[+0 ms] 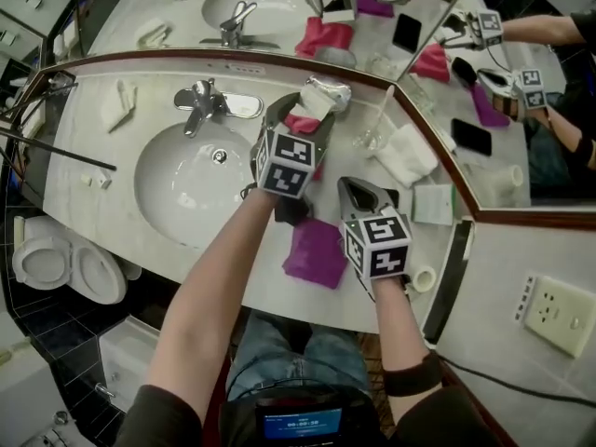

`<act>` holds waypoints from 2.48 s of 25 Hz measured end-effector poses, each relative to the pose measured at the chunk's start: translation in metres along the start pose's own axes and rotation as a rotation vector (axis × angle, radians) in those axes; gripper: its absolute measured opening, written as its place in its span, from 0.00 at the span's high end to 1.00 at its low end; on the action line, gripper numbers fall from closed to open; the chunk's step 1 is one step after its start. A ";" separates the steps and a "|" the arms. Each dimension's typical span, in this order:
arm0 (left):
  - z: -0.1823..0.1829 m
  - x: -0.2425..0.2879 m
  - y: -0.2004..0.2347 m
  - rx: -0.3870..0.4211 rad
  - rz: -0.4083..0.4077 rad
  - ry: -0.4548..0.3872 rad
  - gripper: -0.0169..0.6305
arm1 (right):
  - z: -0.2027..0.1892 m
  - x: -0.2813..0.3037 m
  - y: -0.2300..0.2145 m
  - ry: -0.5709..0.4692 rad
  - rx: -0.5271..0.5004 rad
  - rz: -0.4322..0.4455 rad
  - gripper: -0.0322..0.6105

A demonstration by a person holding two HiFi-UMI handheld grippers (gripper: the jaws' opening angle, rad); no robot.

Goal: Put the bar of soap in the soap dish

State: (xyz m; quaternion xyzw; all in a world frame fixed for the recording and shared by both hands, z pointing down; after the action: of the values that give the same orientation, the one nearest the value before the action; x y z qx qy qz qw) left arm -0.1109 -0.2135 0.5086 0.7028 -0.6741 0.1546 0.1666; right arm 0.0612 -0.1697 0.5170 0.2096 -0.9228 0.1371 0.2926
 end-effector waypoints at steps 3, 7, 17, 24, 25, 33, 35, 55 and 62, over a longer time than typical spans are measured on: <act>-0.002 0.009 0.007 0.013 0.008 -0.015 0.51 | 0.000 0.018 -0.001 -0.012 0.028 0.021 0.92; -0.009 0.025 0.015 0.009 0.022 -0.028 0.51 | -0.003 0.039 -0.003 -0.003 0.053 0.026 0.92; -0.021 0.051 0.020 0.005 0.031 -0.008 0.51 | -0.012 0.058 -0.007 -0.010 0.126 0.034 0.92; -0.026 0.062 0.022 -0.014 0.036 0.020 0.51 | -0.012 0.060 -0.011 -0.008 0.137 0.028 0.92; -0.028 0.064 0.022 -0.021 0.038 0.024 0.51 | -0.013 0.059 -0.012 -0.008 0.138 0.027 0.92; -0.027 0.061 0.024 -0.032 0.041 0.035 0.42 | -0.014 0.055 -0.014 -0.005 0.145 0.020 0.92; -0.026 0.058 0.025 -0.035 0.048 0.034 0.42 | -0.014 0.053 -0.015 -0.004 0.146 0.017 0.92; 0.013 -0.110 0.007 -0.065 0.038 0.050 0.97 | 0.018 -0.028 -0.006 0.029 0.078 -0.032 0.92; 0.021 -0.175 0.008 -0.085 0.041 0.041 0.97 | 0.026 -0.057 -0.003 0.012 0.075 -0.055 0.92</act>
State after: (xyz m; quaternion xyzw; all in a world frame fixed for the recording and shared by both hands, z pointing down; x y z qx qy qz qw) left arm -0.1261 -0.0663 0.4126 0.6778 -0.6908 0.1435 0.2067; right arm 0.0929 -0.1647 0.4629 0.2449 -0.9092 0.1646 0.2938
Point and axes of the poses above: the fingertips, and each gripper's own axes: x forward along the fingers, y to its left, z out of its top, the point moved 8 cm from there along -x, backward along the fingers, and after that the axes turned 5 degrees about -x, right-handed, at the moved point
